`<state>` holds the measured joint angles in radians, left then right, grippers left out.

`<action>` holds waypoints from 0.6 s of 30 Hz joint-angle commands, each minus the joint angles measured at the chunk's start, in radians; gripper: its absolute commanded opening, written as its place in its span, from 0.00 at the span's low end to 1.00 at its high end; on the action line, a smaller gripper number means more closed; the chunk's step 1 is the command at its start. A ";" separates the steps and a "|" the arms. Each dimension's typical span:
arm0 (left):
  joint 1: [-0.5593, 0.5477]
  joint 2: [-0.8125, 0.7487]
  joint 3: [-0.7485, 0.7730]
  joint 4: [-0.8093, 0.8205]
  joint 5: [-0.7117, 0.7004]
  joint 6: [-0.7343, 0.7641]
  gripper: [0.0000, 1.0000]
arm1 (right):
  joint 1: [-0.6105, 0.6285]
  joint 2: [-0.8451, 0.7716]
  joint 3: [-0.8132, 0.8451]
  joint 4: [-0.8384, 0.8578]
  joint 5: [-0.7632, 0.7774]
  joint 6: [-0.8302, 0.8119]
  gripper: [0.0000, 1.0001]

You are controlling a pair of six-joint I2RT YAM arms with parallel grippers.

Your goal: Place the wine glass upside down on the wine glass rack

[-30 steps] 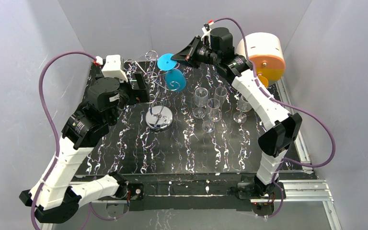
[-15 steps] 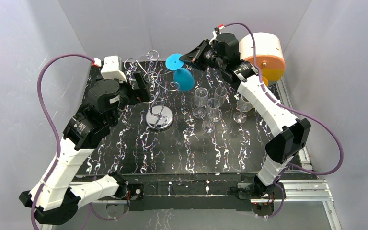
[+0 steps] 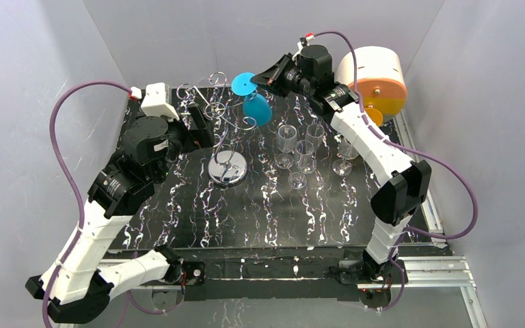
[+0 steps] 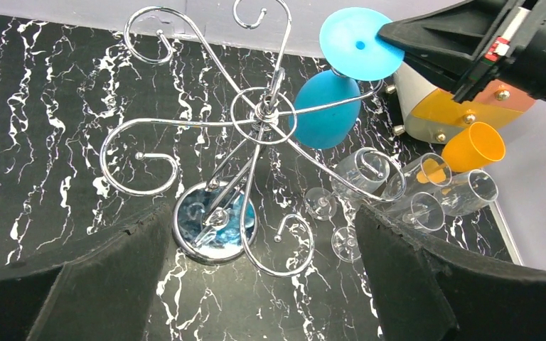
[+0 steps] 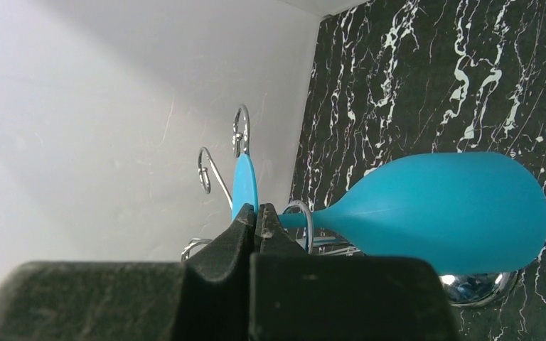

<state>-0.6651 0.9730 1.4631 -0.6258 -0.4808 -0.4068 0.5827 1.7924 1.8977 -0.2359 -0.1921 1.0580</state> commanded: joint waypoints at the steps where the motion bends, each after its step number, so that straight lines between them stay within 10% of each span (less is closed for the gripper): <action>1: -0.001 -0.013 -0.008 0.015 0.005 -0.026 0.98 | -0.004 0.021 0.063 0.047 -0.031 0.011 0.01; 18: -0.001 0.005 0.078 -0.024 -0.040 0.037 0.98 | 0.002 0.011 0.055 0.010 -0.030 -0.060 0.29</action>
<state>-0.6651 0.9771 1.4944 -0.6369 -0.4866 -0.4046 0.5831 1.8252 1.9057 -0.2352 -0.2337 1.0214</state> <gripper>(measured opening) 0.983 0.262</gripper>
